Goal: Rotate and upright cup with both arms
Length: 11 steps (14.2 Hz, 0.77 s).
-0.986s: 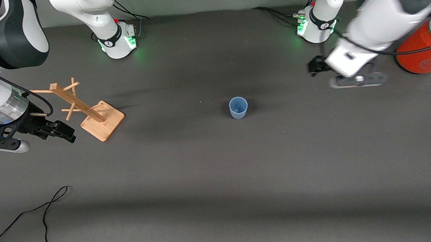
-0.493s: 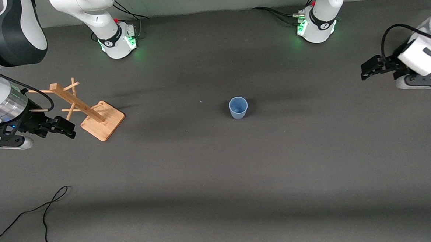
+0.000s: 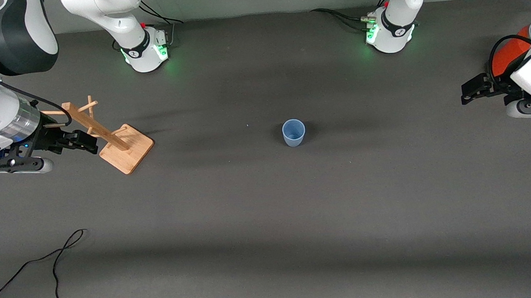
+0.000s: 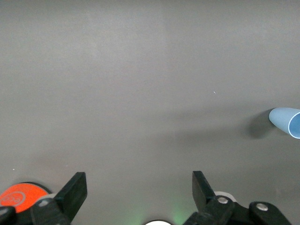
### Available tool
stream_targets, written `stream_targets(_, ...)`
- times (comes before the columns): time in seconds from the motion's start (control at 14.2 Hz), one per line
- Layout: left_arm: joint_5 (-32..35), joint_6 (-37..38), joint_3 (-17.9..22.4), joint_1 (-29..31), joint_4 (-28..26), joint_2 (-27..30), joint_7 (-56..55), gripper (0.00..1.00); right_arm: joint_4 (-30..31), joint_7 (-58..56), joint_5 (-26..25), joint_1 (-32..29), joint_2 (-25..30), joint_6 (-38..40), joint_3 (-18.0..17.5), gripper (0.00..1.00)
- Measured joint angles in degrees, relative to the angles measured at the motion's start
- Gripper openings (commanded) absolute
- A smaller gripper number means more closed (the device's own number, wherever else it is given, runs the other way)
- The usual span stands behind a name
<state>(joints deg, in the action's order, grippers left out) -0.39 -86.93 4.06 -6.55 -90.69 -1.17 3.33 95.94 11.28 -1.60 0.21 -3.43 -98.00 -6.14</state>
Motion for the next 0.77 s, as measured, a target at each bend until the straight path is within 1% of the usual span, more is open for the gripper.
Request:
stream_targets(0.21, 0.0, -0.5, -0.1, 0.0, -1.3, 0.5, 0.0, 1.0, 0.0, 0.0, 2.1, 0.0, 0.0, 0.0, 0.4, 1.0)
stream_targets(0.77, 0.0, -0.5, -0.2, 0.0, -1.7, 0.6, 0.2, 1.0, 0.0, 0.0, 2.2, 0.0, 0.0, -1.1, 0.7, 1.0)
